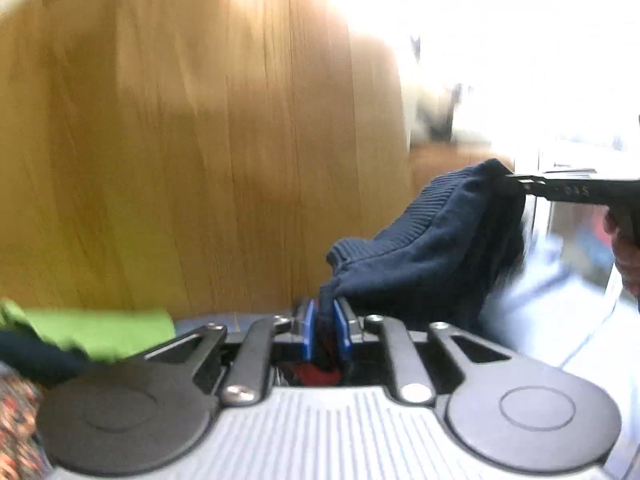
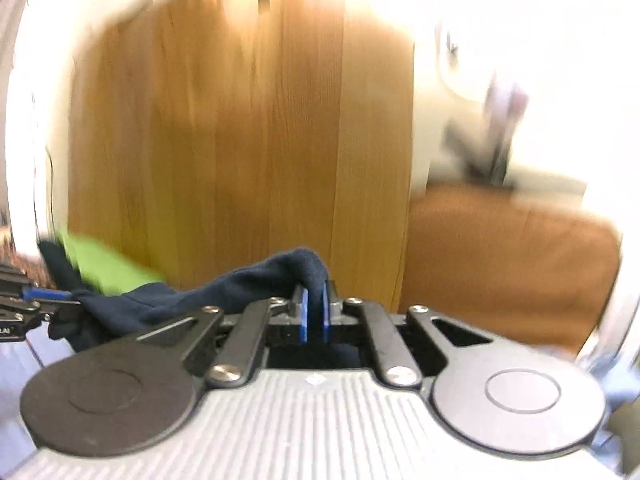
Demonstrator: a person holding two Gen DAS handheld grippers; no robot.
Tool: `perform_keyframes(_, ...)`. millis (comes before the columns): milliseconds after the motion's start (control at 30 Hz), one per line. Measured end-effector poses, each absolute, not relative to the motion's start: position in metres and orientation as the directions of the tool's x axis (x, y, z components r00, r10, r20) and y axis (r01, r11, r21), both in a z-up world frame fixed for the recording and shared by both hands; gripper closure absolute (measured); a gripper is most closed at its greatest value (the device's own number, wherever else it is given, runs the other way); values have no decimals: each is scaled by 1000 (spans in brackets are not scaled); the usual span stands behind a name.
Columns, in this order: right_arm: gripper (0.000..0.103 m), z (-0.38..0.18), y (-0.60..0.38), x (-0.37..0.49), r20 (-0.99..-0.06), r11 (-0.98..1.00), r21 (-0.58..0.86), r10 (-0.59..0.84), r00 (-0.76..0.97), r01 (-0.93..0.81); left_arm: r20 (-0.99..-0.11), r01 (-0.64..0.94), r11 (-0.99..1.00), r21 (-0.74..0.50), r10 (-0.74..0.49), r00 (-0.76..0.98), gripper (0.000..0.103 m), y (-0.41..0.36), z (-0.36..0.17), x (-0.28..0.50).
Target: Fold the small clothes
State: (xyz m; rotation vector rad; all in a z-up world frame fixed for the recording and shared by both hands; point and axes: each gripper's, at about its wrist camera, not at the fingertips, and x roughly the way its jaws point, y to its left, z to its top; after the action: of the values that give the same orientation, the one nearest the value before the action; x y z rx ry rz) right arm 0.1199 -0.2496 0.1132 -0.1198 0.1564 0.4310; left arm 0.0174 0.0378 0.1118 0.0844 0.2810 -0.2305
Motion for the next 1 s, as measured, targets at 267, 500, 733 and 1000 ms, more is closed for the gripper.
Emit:
perform_keyframes(267,94,238,-254,-13,190,925,-152,372,909,-347,99,162,986,30,-164,981,100,51,238,-83)
perform_keyframes(500,94,318,-237,-96,333,924,-198,379,864,-328,434,66,997,37,-76,898,101,62,333,-193)
perform_keyframes(733,94,334,-210,-104,357,925,-268,354,865,-268,328,179,977,113,-207,922,15,36,279,-211)
perform_keyframes(1000,94,337,-203,-85,332,935,-282,304,893,-214,46,480,866,137,-490,870,2,-26,170,-186)
